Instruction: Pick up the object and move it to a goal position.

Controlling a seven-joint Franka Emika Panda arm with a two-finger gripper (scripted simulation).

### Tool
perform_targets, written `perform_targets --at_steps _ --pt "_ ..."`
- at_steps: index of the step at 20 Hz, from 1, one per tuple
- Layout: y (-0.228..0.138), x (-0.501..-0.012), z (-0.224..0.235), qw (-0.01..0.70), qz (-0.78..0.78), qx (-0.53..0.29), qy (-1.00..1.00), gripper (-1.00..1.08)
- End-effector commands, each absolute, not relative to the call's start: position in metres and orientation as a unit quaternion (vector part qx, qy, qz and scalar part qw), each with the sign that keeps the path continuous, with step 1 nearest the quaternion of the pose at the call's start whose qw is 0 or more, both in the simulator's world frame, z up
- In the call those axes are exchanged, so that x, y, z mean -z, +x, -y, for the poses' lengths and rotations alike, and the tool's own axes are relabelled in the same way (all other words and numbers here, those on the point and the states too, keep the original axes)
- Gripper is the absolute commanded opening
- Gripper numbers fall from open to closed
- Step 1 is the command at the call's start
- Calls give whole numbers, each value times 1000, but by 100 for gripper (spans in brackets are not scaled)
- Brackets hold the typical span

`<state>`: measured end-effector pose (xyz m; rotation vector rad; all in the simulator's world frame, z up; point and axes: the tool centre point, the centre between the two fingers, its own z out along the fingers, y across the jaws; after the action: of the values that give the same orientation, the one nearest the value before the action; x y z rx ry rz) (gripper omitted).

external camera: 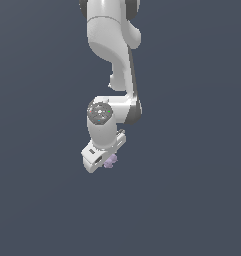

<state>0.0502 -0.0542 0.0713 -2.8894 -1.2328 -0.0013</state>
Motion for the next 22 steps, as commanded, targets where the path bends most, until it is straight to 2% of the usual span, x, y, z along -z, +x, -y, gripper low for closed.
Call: perform_targets --at_steps 1,11,22 --pt "61 -80 69 0 392 1 -920 -100" --pt "101 -111 119 0 393 0 -920 -100" --pt "121 -125 142 0 393 0 -920 -100"
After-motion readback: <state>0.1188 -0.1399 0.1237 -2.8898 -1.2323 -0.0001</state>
